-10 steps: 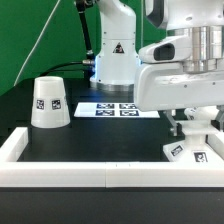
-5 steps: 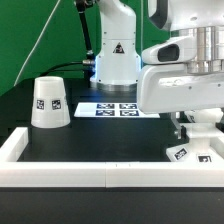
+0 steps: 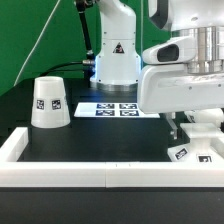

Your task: Assemble lamp

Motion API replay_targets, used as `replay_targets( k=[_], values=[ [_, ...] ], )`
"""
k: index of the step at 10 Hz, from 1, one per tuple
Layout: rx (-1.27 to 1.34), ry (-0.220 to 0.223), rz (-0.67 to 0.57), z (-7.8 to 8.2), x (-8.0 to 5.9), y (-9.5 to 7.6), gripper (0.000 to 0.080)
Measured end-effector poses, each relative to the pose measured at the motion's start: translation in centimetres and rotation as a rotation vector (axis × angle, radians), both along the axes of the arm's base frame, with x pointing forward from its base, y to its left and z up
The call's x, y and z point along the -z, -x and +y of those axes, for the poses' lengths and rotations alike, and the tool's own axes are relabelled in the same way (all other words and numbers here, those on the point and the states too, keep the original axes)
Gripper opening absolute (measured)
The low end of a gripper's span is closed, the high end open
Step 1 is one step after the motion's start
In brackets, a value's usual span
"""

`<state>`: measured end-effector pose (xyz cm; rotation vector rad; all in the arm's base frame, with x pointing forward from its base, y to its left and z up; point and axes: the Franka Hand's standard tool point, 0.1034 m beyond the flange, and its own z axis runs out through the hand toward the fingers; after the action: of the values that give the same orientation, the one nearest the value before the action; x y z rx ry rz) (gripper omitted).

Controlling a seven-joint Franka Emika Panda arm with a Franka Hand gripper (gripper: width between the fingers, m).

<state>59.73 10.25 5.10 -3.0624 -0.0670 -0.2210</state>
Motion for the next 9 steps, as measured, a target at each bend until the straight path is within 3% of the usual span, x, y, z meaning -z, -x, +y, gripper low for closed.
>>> replay_targets(
  k=[3, 6, 7, 9],
  values=[
    [-0.009, 0.004, 0.002, 0.7, -2.1, 2.5, 0.0699],
    [-0.031, 0.017, 0.004, 0.6, -5.0, 6.5, 0.0699],
    [-0.064, 0.024, 0.000, 1.5, -5.7, 7.7, 0.0699],
    [-0.257, 0.080, 0.009, 3.6, -5.7, 9.2, 0.0699]
  ],
)
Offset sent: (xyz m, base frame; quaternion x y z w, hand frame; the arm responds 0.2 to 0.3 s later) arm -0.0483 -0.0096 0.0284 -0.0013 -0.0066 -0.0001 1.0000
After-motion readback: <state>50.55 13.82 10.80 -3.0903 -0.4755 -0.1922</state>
